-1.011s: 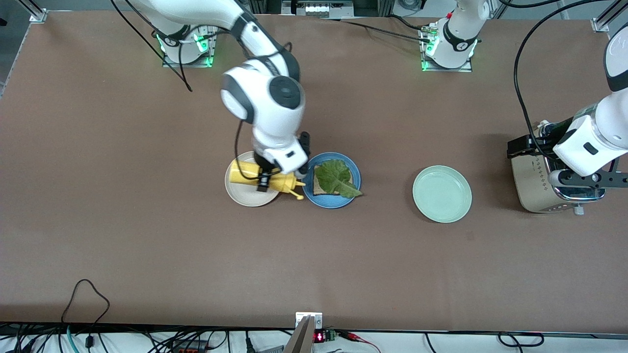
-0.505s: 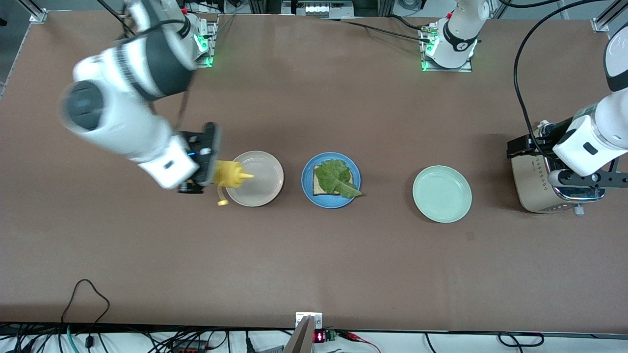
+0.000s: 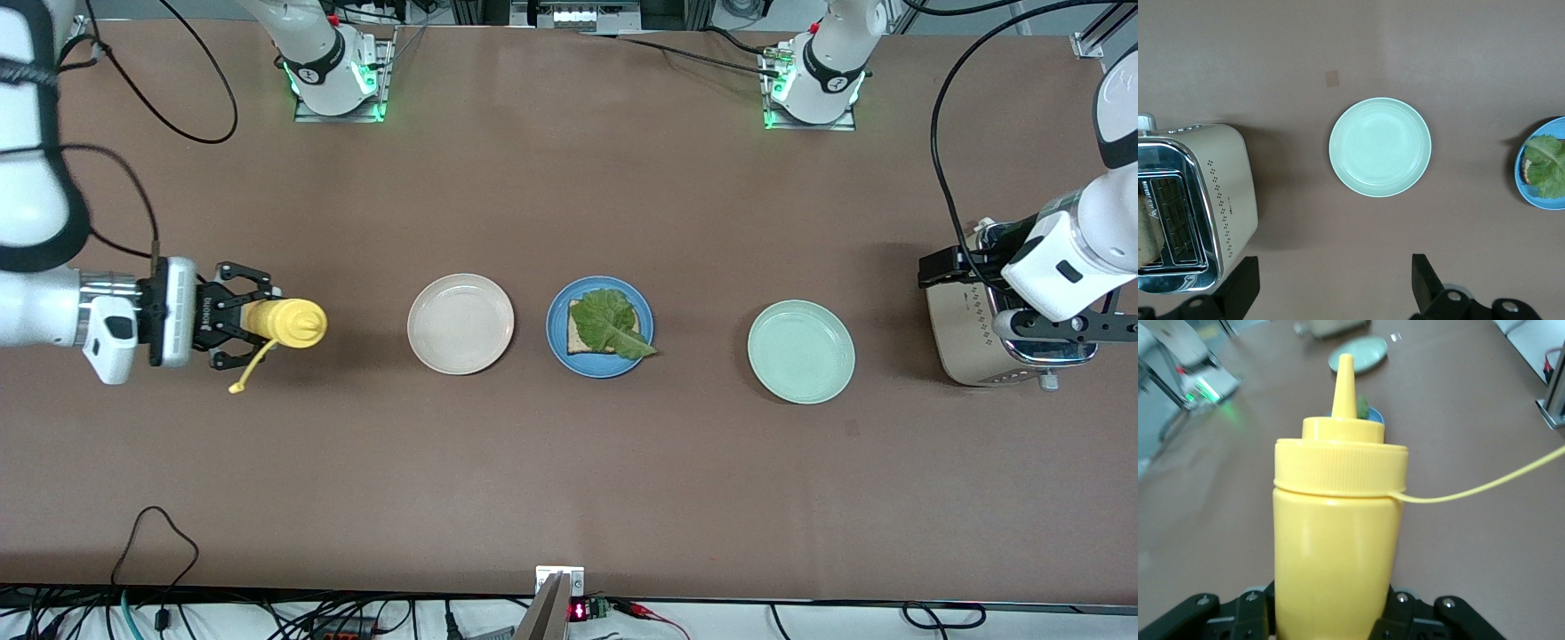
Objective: Make sandwich in blue plate with both arms
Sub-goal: 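Release the bottle with the right gripper while the left gripper grasps bread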
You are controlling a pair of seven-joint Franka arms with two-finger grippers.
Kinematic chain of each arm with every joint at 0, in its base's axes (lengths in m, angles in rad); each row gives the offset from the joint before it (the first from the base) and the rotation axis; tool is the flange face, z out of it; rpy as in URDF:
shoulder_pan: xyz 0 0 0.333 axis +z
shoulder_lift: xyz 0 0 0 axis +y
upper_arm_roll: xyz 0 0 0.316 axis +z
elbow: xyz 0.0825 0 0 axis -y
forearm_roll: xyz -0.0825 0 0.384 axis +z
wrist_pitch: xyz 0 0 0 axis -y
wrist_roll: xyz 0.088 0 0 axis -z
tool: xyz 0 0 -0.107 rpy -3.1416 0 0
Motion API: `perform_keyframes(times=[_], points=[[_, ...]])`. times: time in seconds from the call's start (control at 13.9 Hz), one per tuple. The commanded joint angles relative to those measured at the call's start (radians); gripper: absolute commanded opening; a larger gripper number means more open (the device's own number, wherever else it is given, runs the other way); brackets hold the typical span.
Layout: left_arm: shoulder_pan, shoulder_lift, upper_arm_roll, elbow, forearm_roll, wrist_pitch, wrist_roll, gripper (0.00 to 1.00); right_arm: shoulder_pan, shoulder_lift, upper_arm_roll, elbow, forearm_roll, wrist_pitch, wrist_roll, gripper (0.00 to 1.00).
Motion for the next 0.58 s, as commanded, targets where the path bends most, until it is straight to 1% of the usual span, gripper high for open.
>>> perform_keyframes(times=[0.0,0.14,0.29,0.43,0.51], points=[[0.02,0.027,0.002,0.016,-0.003,-0.022,0.01,1.0,-0.12,0.09,0.025,0.001,0.12,-0.107,-0.155,0.37],[0.065,0.046,0.003,0.014,0.001,-0.051,0.01,1.0,-0.188,0.165,0.025,0.002,0.185,-0.168,-0.255,0.37],[0.076,0.048,0.003,0.017,0.004,-0.052,-0.001,1.0,-0.243,0.251,0.025,0.005,0.232,-0.208,-0.384,0.36],[0.122,0.068,0.014,0.016,0.014,-0.052,0.006,1.0,-0.272,0.299,0.025,0.011,0.246,-0.222,-0.481,0.36],[0.148,0.076,0.017,0.016,0.054,-0.053,0.025,1.0,-0.282,0.317,0.025,0.015,0.246,-0.222,-0.519,0.36]])
